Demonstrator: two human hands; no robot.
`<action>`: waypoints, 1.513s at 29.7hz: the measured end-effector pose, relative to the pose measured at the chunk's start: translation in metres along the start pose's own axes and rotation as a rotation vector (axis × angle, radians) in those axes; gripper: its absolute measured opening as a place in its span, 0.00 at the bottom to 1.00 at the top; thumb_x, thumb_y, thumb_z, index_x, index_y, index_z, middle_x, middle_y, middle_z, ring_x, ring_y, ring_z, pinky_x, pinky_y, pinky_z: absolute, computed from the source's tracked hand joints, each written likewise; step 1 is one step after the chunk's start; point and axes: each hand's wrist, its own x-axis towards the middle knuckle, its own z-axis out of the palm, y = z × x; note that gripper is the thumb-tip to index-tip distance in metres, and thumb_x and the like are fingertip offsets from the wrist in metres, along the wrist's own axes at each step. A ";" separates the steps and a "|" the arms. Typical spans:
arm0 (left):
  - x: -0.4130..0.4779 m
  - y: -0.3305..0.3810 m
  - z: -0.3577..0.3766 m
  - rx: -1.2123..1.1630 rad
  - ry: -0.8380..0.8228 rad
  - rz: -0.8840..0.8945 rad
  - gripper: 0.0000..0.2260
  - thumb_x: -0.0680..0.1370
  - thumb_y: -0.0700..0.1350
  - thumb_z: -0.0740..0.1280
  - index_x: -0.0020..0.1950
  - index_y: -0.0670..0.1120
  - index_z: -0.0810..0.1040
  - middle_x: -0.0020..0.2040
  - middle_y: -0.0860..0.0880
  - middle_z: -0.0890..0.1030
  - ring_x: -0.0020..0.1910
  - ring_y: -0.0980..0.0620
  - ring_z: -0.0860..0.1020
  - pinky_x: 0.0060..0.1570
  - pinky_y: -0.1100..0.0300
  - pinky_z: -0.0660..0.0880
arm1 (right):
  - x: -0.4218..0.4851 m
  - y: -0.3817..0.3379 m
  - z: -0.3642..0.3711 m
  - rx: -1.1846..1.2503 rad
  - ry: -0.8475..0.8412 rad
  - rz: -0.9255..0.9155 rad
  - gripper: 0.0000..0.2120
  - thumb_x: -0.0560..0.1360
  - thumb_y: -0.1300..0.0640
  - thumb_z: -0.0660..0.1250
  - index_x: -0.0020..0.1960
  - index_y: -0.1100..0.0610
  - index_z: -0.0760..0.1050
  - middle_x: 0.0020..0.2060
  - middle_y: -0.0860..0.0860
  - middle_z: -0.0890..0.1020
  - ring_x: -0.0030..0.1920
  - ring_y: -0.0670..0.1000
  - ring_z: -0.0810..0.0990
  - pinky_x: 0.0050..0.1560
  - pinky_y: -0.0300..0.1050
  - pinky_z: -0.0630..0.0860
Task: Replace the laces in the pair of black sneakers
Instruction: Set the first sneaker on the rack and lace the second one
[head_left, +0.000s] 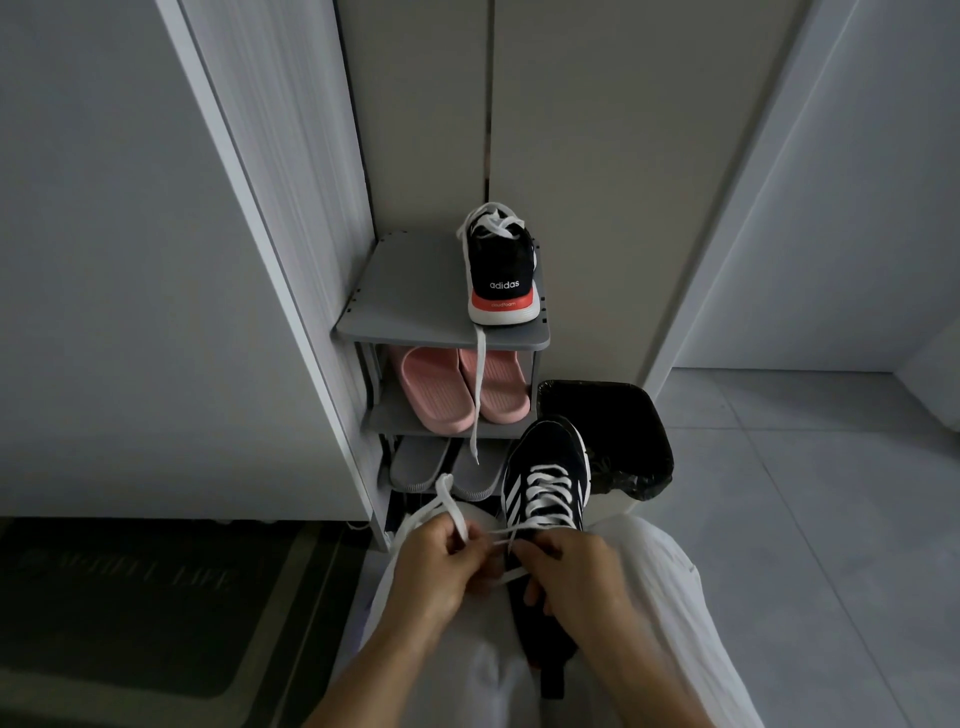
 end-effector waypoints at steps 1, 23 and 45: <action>0.002 -0.001 0.001 0.015 0.008 0.014 0.06 0.75 0.32 0.66 0.39 0.39 0.75 0.31 0.45 0.80 0.28 0.54 0.79 0.28 0.63 0.75 | 0.000 -0.001 0.001 0.001 0.012 0.004 0.10 0.75 0.53 0.65 0.38 0.54 0.80 0.22 0.47 0.78 0.21 0.41 0.72 0.28 0.37 0.70; 0.015 0.003 0.009 0.597 -0.090 0.263 0.03 0.75 0.41 0.67 0.45 0.45 0.81 0.33 0.55 0.77 0.32 0.61 0.75 0.33 0.70 0.70 | -0.013 0.006 0.003 0.104 0.050 -0.022 0.09 0.76 0.56 0.65 0.37 0.53 0.78 0.23 0.50 0.79 0.21 0.42 0.72 0.26 0.34 0.68; 0.019 -0.001 0.008 0.019 -0.142 0.000 0.04 0.76 0.33 0.64 0.42 0.40 0.76 0.34 0.44 0.78 0.27 0.55 0.77 0.29 0.64 0.74 | -0.024 0.023 -0.034 -0.180 0.282 -0.337 0.05 0.66 0.54 0.67 0.32 0.49 0.74 0.22 0.44 0.74 0.28 0.42 0.74 0.29 0.29 0.67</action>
